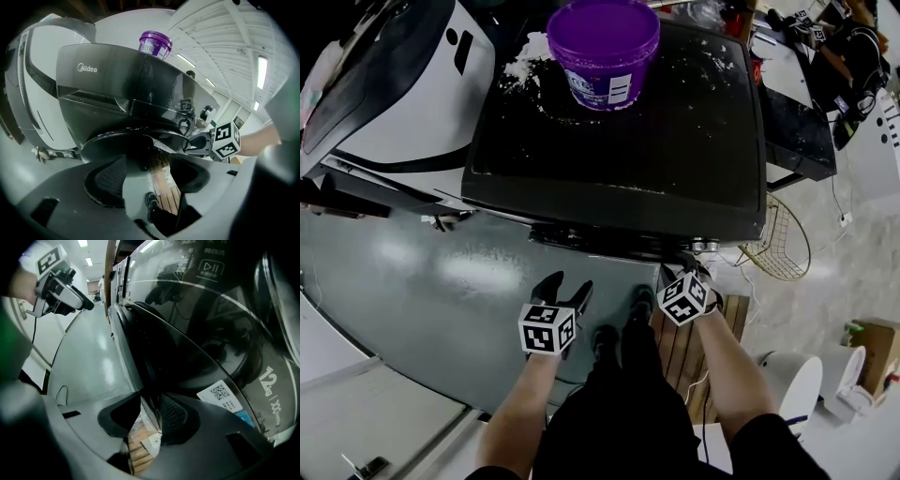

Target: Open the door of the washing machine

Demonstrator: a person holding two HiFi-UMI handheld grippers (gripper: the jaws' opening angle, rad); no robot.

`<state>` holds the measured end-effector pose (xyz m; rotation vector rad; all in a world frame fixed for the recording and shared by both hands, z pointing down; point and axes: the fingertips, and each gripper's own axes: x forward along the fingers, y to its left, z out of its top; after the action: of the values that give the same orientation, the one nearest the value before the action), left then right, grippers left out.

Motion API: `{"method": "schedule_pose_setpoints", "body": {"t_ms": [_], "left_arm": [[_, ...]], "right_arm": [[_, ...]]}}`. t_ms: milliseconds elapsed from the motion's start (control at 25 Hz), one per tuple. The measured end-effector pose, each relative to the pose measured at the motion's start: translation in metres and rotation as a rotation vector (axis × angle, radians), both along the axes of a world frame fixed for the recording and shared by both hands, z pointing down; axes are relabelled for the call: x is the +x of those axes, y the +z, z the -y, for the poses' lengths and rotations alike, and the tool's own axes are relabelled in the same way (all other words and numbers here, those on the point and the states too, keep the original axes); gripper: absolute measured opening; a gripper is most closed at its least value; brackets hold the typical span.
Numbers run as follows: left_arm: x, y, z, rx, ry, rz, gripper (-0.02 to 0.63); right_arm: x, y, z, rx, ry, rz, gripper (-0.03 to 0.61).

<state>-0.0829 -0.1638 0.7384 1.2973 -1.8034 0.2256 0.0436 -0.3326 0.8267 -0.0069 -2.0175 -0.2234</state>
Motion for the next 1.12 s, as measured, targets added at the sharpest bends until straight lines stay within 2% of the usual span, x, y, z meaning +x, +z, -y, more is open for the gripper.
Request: {"method": "schedule_pose_setpoints", "body": {"t_ms": [200, 320, 400, 480, 680, 800, 920, 1120], "left_arm": [[0.000, 0.004, -0.005, -0.005, 0.004, -0.007, 0.304], [0.003, 0.008, -0.008, -0.013, 0.004, -0.020, 0.304], [0.003, 0.008, -0.009, -0.014, 0.012, -0.021, 0.304], [0.002, 0.009, -0.011, -0.017, 0.015, -0.018, 0.304], [0.007, 0.013, -0.014, -0.015, 0.012, -0.029, 0.304], [0.011, 0.011, -0.019, -0.005, -0.009, -0.042, 0.304], [0.012, 0.006, -0.021, 0.004, 0.003, -0.040, 0.304], [0.032, 0.005, -0.029, 0.004, 0.021, -0.052, 0.304]], "right_arm": [[-0.003, -0.001, 0.001, -0.010, -0.014, 0.005, 0.133], [-0.003, 0.001, 0.002, -0.004, -0.090, -0.001, 0.138], [-0.001, 0.004, 0.004, 0.031, -0.160, -0.020, 0.132], [0.000, 0.007, 0.004, 0.062, -0.185, -0.029, 0.129], [-0.004, 0.013, 0.005, 0.121, -0.121, -0.029, 0.144], [0.013, 0.014, -0.019, 0.043, -0.125, -0.028, 0.131], [0.041, 0.017, -0.067, -0.053, -0.072, 0.025, 0.127], [0.048, 0.016, -0.083, -0.027, 0.028, 0.031, 0.130]]}}
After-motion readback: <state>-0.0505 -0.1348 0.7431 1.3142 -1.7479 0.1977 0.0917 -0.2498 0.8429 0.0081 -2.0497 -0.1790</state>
